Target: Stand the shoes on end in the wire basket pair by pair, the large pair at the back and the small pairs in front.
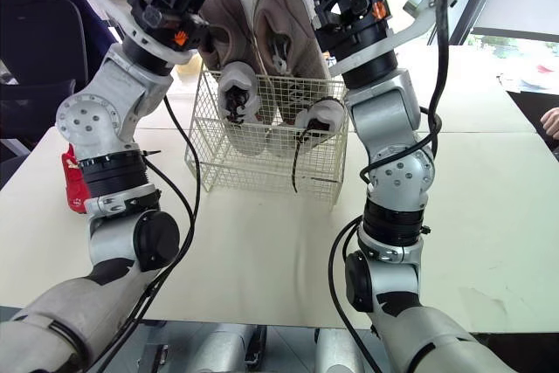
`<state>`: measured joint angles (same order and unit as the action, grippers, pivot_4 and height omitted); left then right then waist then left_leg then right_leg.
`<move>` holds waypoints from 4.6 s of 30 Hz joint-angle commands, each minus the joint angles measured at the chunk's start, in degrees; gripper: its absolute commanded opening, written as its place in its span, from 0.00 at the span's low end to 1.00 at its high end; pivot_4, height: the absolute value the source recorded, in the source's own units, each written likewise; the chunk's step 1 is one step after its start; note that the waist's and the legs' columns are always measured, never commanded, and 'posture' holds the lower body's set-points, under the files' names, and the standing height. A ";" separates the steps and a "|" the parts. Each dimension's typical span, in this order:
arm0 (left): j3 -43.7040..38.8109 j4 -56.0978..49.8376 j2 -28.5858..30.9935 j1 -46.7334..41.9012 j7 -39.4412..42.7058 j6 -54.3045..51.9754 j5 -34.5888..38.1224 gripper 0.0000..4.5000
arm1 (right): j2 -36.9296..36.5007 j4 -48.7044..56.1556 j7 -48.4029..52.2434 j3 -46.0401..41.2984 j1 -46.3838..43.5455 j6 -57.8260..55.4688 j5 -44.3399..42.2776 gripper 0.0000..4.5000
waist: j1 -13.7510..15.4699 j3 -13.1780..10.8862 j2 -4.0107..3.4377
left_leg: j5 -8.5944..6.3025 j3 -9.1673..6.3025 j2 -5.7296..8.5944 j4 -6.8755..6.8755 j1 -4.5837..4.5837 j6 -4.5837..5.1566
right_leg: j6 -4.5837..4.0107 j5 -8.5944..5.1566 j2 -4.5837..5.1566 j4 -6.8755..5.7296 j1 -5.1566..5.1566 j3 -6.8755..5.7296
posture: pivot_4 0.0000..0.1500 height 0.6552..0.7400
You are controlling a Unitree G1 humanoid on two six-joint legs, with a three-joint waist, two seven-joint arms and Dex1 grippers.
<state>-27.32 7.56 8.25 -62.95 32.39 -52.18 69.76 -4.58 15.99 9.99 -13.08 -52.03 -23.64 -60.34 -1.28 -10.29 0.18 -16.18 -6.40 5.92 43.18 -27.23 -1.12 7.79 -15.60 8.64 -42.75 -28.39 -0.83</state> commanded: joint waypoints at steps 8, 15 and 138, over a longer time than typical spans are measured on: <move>4.72 1.19 1.95 2.07 2.20 1.95 -1.62 0.05 | 0.23 4.31 0.33 1.89 -1.56 -0.40 -2.34 0.81 | 0.06 0.00 0.00 | -0.03 0.00 0.01 0.02 -0.03 0.05 | -0.01 0.00 0.00 -0.09 -0.06 0.02 | 1.00 0.05; 7.02 1.25 2.96 2.17 3.26 2.23 -3.33 0.28 | -0.43 3.69 0.99 2.16 -2.30 -0.88 -2.12 0.11 | 0.03 0.00 0.00 | -0.02 0.00 0.01 0.01 -0.03 0.05 | -0.02 -0.01 0.00 -0.13 -0.07 0.02 | 1.00 0.05; 18.80 53.57 47.55 -0.23 -3.87 -3.75 -60.47 0.01 | -56.86 9.87 52.18 1.70 9.02 -33.43 -2.76 1.00 | 0.43 0.30 0.70 | -0.21 0.16 -0.33 -0.04 -0.19 0.31 | -0.12 0.19 0.10 0.61 -0.02 -0.03 | 1.00 0.05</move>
<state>-7.51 63.23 53.42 -61.23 28.08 -55.06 9.38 -61.17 25.94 62.12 -9.92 -42.70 -58.26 -63.30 -0.86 -9.99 0.88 -16.39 -6.24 5.59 43.14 -27.42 -0.81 7.67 -15.41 8.74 -42.14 -28.41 -0.87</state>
